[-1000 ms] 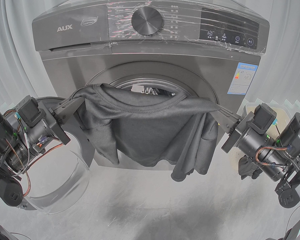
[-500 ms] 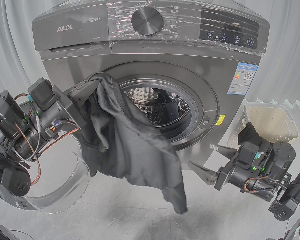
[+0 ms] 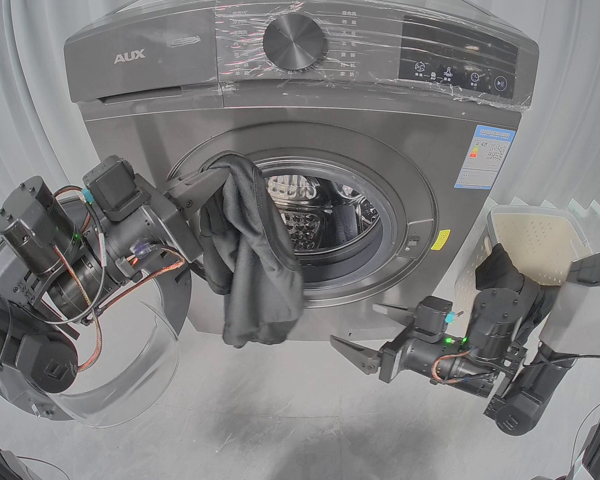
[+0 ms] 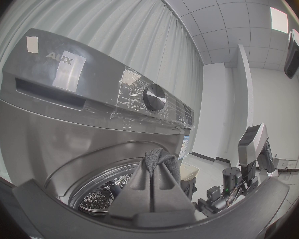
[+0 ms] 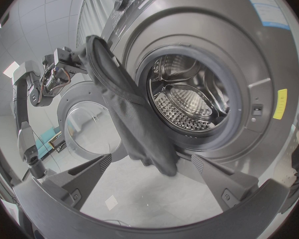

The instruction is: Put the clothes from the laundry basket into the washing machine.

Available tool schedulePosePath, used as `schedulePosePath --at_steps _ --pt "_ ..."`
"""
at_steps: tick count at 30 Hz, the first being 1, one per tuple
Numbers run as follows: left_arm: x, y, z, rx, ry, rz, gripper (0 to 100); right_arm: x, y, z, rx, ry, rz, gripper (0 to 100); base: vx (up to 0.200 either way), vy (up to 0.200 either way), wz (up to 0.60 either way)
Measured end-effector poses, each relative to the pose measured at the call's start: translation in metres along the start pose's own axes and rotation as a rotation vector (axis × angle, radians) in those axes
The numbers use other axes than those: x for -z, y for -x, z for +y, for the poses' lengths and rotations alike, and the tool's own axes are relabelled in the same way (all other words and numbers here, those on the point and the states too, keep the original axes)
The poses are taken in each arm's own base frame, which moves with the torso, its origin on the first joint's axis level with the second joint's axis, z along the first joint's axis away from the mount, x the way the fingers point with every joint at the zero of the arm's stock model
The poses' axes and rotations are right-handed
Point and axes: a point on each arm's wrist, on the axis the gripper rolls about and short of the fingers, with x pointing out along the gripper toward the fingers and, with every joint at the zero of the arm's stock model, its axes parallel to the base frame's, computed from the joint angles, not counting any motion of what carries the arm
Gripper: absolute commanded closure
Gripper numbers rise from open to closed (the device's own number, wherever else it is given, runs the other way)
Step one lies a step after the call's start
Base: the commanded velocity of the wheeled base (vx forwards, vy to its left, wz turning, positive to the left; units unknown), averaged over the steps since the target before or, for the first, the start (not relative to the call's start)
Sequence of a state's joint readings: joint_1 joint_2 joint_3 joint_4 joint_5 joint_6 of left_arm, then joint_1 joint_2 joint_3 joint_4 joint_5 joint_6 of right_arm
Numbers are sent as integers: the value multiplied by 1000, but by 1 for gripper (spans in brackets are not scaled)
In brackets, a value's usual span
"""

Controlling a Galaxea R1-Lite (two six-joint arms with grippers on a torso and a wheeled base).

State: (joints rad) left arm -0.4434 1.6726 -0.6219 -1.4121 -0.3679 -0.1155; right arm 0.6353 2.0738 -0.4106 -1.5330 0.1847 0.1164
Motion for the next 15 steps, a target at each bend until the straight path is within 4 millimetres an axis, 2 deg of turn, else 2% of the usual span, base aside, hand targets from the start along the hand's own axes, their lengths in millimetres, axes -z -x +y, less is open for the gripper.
schedulePosePath --at_steps 3,15 --pt "4 -3 -4 1 -2 12 100 2 -23 -1 0 20 -27 0 0 0 0" --pt "10 -9 -11 47 23 17 100 11 -71 3 -22 24 -89 0 0 0 0"
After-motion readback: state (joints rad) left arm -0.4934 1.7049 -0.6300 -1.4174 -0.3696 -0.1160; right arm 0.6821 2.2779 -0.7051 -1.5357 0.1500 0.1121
